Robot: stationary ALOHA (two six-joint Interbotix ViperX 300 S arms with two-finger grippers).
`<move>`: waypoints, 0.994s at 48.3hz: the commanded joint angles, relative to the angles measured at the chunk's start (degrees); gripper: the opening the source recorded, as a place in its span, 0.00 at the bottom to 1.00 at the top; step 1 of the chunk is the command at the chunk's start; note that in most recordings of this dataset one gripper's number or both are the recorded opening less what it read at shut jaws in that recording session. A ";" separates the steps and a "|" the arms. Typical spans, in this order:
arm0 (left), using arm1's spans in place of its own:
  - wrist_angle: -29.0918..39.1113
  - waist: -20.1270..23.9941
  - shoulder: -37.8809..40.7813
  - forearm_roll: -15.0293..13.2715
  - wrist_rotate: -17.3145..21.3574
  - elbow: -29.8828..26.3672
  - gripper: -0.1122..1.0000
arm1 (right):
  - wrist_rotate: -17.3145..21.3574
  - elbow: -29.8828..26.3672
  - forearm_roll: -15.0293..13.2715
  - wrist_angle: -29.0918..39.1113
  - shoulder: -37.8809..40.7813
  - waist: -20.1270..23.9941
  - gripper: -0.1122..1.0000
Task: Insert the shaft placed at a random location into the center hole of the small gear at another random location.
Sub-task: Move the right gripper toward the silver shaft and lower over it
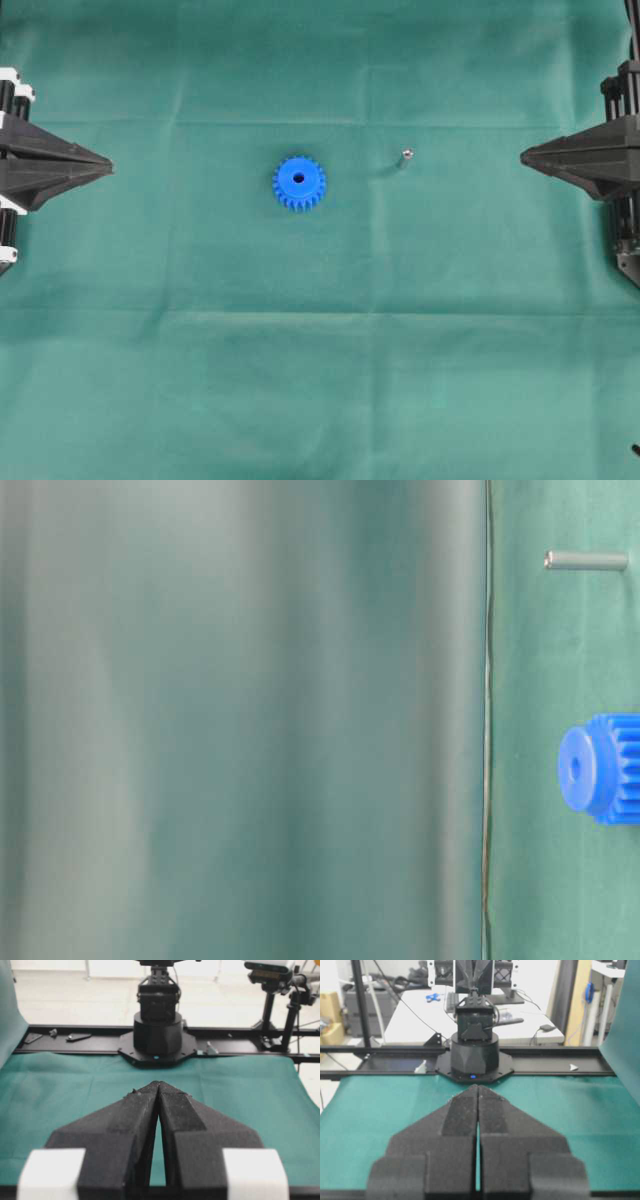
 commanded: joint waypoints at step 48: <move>1.76 0.35 0.88 0.88 -0.70 -1.58 0.10 | -0.53 -0.79 0.88 -12.22 38.76 -11.60 0.89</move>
